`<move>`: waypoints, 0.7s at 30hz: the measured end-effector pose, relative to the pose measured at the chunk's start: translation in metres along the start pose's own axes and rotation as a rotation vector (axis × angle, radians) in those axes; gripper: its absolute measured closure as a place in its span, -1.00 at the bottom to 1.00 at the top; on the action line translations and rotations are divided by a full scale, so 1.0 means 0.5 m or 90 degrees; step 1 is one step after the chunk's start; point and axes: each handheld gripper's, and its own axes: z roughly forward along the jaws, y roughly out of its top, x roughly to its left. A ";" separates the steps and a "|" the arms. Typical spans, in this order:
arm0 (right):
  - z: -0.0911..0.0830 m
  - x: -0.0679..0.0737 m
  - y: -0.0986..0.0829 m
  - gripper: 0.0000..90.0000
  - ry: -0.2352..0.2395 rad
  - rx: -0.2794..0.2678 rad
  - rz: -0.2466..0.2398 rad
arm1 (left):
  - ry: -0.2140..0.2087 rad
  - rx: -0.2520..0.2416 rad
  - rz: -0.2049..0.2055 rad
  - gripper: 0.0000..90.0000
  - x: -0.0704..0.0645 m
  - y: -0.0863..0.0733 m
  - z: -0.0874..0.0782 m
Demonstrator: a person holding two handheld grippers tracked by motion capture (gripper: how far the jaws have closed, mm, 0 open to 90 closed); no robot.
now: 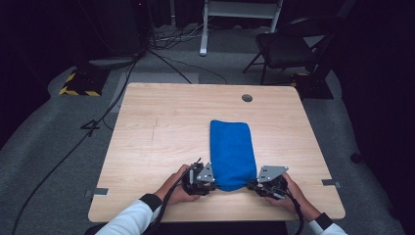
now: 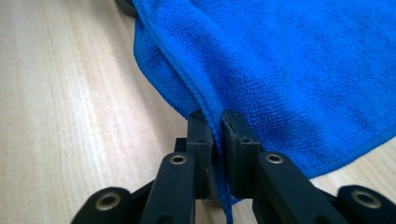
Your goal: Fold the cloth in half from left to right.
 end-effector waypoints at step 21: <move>-0.068 -0.076 0.039 -0.12 -0.051 -0.073 0.059 | 0.071 -0.048 -0.091 -0.60 0.075 0.028 -0.065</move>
